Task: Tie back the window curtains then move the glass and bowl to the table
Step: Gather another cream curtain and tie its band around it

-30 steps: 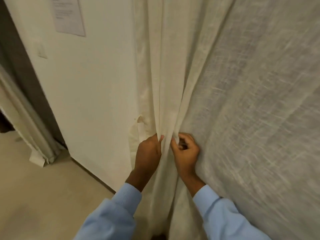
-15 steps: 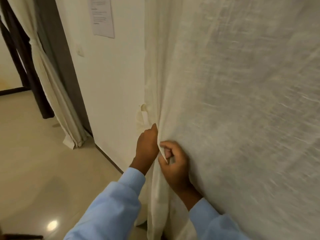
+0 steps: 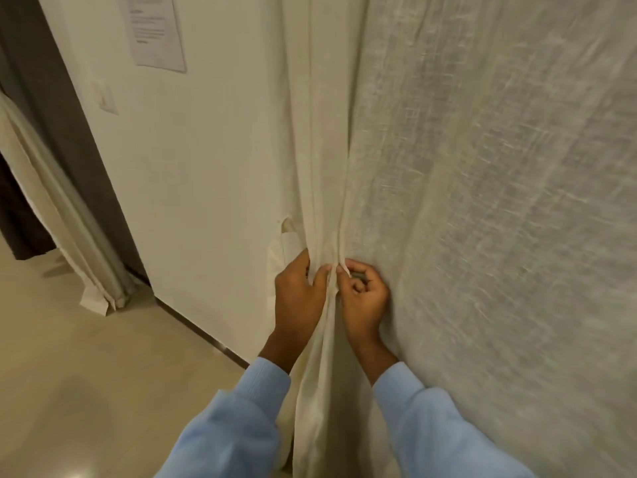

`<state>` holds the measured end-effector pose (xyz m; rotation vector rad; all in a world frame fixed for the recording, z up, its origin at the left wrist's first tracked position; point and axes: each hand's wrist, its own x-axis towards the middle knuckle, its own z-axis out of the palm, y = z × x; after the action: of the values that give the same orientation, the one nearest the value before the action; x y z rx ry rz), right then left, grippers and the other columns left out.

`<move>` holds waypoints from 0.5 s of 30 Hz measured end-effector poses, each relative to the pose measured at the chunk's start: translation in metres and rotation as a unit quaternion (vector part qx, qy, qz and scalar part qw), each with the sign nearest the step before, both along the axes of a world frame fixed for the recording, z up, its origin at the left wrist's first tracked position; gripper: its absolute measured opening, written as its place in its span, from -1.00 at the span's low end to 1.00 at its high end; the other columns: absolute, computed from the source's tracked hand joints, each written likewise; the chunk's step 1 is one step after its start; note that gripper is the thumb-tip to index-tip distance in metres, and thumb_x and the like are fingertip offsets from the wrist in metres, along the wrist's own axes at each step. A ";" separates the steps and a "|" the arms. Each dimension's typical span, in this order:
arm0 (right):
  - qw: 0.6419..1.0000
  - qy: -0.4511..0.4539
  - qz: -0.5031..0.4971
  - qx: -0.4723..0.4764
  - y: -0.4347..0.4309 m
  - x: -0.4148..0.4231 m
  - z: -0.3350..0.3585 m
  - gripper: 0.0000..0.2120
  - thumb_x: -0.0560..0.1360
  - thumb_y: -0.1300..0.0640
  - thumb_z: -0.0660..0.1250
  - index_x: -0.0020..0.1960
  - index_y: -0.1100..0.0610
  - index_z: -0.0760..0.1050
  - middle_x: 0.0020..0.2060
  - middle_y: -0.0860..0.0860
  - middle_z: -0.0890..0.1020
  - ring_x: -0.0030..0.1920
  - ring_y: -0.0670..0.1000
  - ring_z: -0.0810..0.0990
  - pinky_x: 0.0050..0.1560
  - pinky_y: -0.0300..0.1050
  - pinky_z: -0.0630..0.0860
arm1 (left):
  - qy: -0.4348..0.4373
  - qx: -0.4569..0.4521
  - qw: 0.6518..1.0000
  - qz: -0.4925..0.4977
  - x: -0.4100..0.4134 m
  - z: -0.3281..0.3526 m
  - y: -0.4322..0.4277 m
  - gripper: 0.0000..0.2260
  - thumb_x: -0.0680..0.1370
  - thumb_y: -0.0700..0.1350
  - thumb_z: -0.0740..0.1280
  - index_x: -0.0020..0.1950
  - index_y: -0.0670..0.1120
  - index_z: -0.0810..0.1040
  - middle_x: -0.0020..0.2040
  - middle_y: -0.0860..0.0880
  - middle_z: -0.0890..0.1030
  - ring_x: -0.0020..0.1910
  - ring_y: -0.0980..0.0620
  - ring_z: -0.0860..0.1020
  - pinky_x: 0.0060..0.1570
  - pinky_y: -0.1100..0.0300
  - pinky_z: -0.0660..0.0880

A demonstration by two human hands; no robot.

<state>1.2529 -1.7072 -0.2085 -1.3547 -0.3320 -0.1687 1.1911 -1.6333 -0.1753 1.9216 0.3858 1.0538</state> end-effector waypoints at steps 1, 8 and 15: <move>1.000 0.009 0.000 0.009 -0.002 -0.002 0.000 -0.92 0.51 0.29 0.42 -0.01 0.16 0.61 -0.31 0.06 0.64 -0.34 -0.05 0.58 -0.24 -0.19 0.56 | -0.019 -0.022 1.000 0.001 -0.003 0.003 -0.003 -0.92 0.57 -0.16 0.33 -0.01 0.02 0.53 -0.22 0.28 0.53 -0.25 0.27 0.56 -0.20 0.56 0.39; 1.000 -0.015 0.012 0.010 -0.006 -0.009 0.005 -0.92 0.52 0.21 0.43 -0.03 0.22 0.63 -0.25 0.06 0.66 -0.27 -0.07 0.62 -0.20 -0.21 0.58 | 0.033 0.104 0.994 0.004 0.006 0.004 -0.006 -0.79 0.62 -0.17 0.23 -0.18 -0.13 0.54 -0.37 0.14 0.46 -0.46 0.26 0.42 -0.33 0.56 0.33; 0.992 -0.069 0.062 -0.088 -0.006 0.008 -0.001 -0.85 0.49 0.35 0.40 -0.13 0.12 0.61 -0.22 0.05 0.67 -0.22 -0.02 0.64 -0.15 -0.22 0.58 | 0.085 0.111 0.989 -0.038 0.014 0.009 -0.001 -0.71 0.62 -0.14 0.20 -0.31 -0.10 0.40 -0.45 0.05 0.43 -0.48 0.14 0.39 -0.39 0.29 0.31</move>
<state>1.2605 -1.7131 -0.2095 -1.4961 -0.5565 -0.1319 1.2049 -1.6346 -0.1664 2.2173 0.2960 0.9161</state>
